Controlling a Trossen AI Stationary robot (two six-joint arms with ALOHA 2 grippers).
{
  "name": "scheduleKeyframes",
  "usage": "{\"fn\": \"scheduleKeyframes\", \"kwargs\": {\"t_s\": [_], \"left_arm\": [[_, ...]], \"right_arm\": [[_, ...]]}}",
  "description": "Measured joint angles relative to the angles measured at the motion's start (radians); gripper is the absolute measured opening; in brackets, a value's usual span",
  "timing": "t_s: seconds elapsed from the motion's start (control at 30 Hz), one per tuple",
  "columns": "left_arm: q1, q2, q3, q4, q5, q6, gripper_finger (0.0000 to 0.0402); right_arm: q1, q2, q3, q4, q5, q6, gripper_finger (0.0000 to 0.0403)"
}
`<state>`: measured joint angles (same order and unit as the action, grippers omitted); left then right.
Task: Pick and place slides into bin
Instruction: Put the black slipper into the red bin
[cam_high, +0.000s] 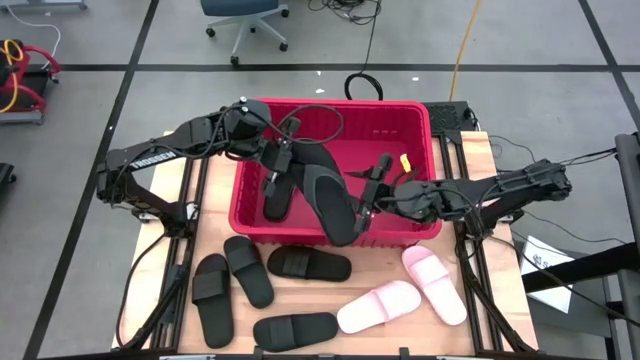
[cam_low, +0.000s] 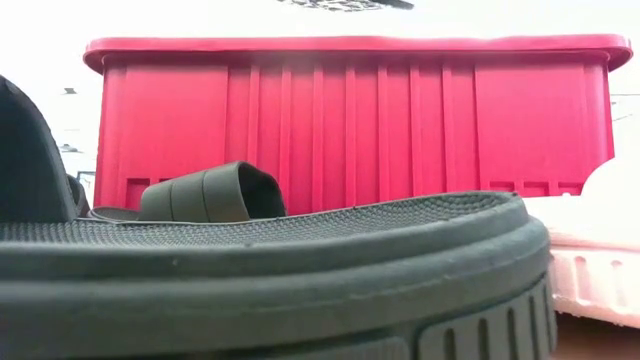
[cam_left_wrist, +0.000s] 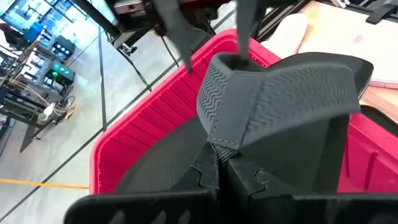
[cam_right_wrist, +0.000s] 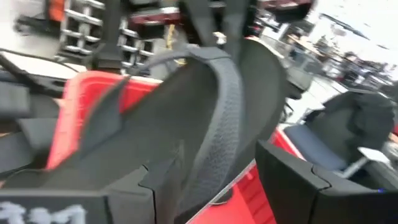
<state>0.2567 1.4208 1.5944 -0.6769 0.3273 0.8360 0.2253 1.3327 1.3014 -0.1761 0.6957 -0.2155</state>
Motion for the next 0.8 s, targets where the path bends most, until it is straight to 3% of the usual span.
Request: {"fn": "scheduleKeyframes", "kwargs": {"t_s": [0.27, 0.5, 0.8], "left_arm": [[-0.003, 0.0, 0.0, 0.001, 0.003, -0.006, 0.0], [-0.002, 0.0, 0.0, 0.017, 0.002, -0.009, 0.0], [-0.004, 0.0, 0.0, 0.079, -0.094, -0.138, 0.0014]], "right_arm": [[-0.022, 0.025, 0.0, 0.017, 0.006, -0.013, 0.0145], [-0.035, 0.042, 0.0, 0.029, 0.008, -0.022, 0.0015], [-0.06, 0.04, 0.0, 0.049, 0.012, -0.059, 0.0003]]}}
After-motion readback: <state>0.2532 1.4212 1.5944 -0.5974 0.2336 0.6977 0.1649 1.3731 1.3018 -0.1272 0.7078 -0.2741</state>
